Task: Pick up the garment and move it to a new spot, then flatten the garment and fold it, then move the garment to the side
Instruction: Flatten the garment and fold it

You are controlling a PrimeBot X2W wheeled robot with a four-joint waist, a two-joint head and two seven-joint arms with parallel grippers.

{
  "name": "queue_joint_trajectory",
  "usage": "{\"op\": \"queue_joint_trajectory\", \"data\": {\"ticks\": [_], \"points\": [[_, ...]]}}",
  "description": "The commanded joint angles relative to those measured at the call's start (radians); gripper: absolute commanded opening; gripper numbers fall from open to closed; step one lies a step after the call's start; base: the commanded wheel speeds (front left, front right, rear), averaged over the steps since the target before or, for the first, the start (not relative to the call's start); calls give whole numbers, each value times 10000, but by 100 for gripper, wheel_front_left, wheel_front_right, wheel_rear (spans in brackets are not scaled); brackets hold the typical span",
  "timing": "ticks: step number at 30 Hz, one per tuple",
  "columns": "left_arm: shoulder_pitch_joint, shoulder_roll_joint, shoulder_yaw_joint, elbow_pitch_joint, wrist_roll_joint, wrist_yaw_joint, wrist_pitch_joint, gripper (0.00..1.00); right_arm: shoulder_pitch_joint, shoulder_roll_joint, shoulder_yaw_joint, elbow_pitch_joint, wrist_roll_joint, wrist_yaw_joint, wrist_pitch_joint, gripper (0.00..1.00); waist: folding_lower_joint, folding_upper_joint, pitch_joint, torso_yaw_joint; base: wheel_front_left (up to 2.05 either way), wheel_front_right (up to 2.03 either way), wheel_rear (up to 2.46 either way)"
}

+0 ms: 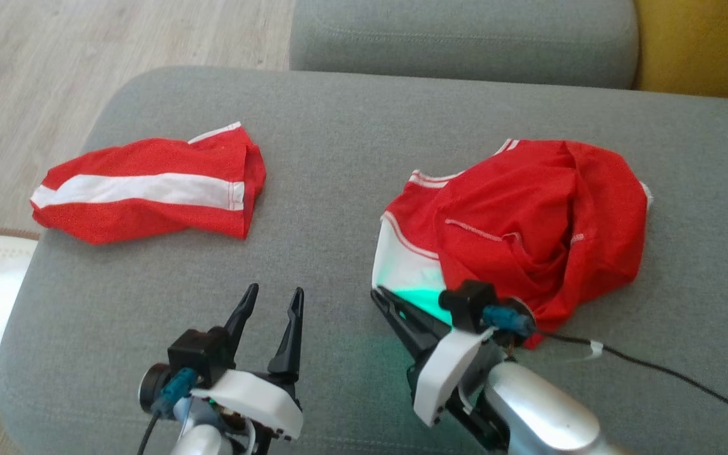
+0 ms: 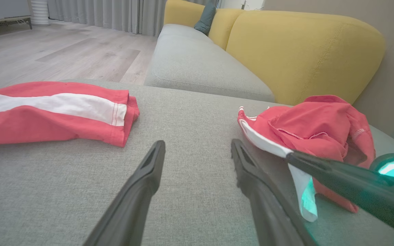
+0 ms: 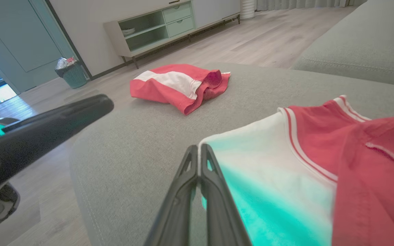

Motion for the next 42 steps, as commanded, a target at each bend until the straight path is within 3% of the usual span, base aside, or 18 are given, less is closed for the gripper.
{"op": "queue_joint_trajectory", "data": {"ticks": [1, 2, 8, 15, 21, 27, 33, 42], "points": [[-251, -29, 312, -265, -12, 1, -124, 100, -81, 120, 125, -285, -3, -7, -41, 61, 0, 0, -100, -63, 0, 0, 0], [-222, -29, 302, -255, -13, -7, -124, 100, -6, 120, 108, -256, 38, -7, -25, 100, 0, 0, -146, -81, 0, 0, 0], [-13, -29, 348, -239, -60, 21, -124, 100, 102, 120, -521, 25, -280, -7, -115, 100, 0, 0, -436, -297, 0, 0, 0], [62, -29, 527, -445, -142, 87, -124, 100, 372, 120, -2771, -6, -1578, -7, -728, 100, 0, 0, -658, -667, 0, 0, 0], [-22, -30, 930, -798, -209, 183, -124, 100, 1307, 120, -4928, -1342, -3001, -7, -1054, 100, 0, 0, -663, -1063, 0, 0, 0], [-31, -30, 1197, -1061, -238, 203, -124, 100, 2478, 120, -6194, -2884, -3169, -7, -1138, 100, 0, 0, -629, -1369, 0, 0, 0], [118, -30, 1356, -1259, -230, 443, -124, 100, 3428, 120, -6579, -3706, -3148, -7, -1155, 100, 0, 0, -576, -1631, 0, 0, 0], [138, -30, 1233, -1397, -234, 464, -124, 100, 3442, 120, -6371, -3977, -3037, -7, -1078, 100, 0, 0, -460, -1514, 0, 0, 0]]}}
